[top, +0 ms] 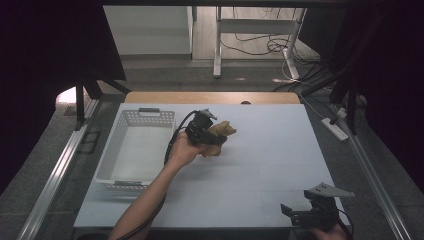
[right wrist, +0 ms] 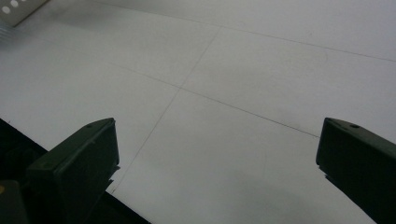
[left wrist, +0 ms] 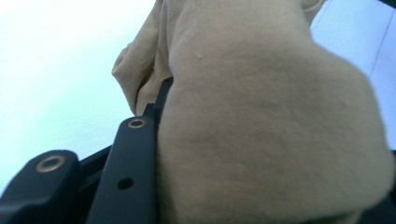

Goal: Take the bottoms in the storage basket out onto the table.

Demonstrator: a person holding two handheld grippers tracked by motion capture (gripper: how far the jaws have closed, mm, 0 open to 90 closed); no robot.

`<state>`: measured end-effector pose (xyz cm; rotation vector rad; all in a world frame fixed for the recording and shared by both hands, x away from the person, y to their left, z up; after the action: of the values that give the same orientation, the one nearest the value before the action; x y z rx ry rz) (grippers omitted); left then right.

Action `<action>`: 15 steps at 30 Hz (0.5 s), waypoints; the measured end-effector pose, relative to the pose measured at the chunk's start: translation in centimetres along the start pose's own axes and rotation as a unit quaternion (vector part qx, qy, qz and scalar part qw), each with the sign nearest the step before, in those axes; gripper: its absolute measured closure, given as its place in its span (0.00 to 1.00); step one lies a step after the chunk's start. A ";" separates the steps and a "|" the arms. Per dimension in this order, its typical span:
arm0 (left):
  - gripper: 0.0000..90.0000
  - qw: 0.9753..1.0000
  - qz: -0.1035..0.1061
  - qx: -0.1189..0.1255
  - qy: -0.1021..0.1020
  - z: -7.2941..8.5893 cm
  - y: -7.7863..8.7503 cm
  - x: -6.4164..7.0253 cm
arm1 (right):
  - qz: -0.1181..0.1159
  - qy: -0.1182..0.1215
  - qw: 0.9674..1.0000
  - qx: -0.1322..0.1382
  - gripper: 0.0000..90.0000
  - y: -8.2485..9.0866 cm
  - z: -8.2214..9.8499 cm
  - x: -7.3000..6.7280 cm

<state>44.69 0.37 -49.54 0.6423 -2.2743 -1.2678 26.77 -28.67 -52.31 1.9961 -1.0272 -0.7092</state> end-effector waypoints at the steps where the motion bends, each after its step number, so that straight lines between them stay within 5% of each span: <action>1: 0.67 1.000 0.001 0.000 0.001 0.0 -0.2 0.0 | 0.000 0.001 1.000 0.000 0.00 0.0 0.0 0.0; 15: 0.67 1.000 -0.002 -0.009 0.011 -0.1 -2.4 -0.1 | -0.002 0.002 1.000 0.000 0.00 0.0 0.0 0.0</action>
<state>45.25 -0.79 -51.63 0.6513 -2.2429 -1.2761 26.75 -28.65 -52.31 1.9997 -1.0214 -0.7077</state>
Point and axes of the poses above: each handheld gripper's, and its own axes: y roughly backward along the jaws, z roughly out of its underside, x roughly to its right, the point moved 7 cm from there along -y, roughly forward along the jaws, and after that the axes turned 14 degrees about -x, right-handed, at the moved point
